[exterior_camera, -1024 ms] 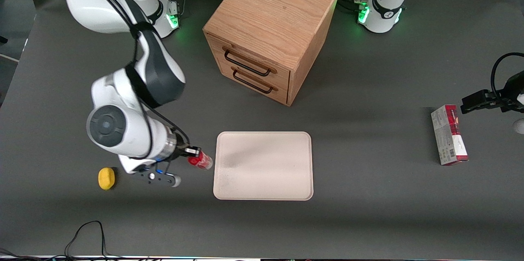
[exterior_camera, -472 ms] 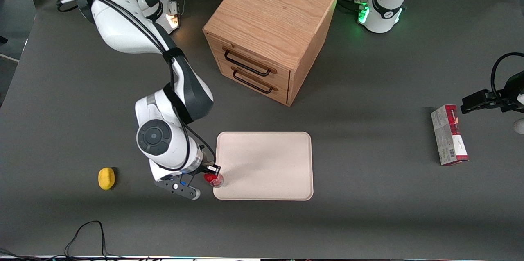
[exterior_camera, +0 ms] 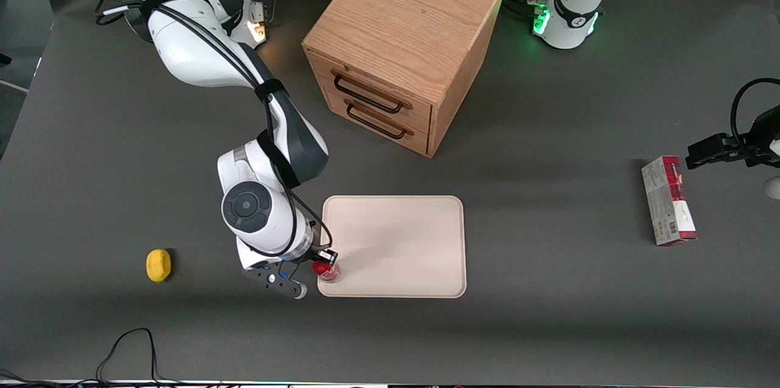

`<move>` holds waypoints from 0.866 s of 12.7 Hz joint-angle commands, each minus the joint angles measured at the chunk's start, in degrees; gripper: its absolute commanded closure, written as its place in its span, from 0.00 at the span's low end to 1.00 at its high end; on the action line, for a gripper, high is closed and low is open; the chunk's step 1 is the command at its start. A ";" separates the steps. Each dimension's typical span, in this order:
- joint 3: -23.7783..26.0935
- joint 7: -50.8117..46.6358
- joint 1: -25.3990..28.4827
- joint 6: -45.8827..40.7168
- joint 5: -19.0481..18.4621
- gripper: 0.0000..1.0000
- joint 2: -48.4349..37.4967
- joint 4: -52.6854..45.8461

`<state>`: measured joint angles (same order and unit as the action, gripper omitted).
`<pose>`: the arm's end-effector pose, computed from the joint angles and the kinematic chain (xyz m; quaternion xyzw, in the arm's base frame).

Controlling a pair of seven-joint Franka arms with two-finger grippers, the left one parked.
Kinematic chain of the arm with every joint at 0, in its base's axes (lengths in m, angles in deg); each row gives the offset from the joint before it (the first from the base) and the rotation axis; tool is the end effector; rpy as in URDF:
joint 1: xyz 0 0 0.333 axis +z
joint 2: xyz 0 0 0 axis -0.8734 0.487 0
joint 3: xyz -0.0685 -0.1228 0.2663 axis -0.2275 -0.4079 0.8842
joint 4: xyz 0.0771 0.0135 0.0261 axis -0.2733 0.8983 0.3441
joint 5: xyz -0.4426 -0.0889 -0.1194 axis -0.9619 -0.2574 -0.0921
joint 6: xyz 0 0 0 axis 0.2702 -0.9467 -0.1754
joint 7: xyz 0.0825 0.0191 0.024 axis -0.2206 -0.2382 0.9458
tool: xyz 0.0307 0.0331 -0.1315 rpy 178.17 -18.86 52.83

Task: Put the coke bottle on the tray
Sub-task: 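Lower the bottle onto the tray and open the right gripper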

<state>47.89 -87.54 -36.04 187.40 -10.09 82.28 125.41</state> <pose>0.7762 0.3635 0.2787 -0.9766 0.2116 -0.0279 0.0248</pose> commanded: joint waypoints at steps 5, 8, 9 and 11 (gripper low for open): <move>0.00 -2.79 1.29 1.01 -1.30 0.00 0.94 -2.24; 0.00 -2.79 1.29 1.10 -1.30 0.00 0.94 -2.15; 0.00 -2.79 1.29 1.02 -1.30 0.00 0.94 -2.24; 0.00 -2.79 1.29 1.10 -1.30 0.00 0.94 -2.15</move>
<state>47.89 -88.50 -35.19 188.48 -10.09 82.30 125.15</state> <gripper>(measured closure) 0.009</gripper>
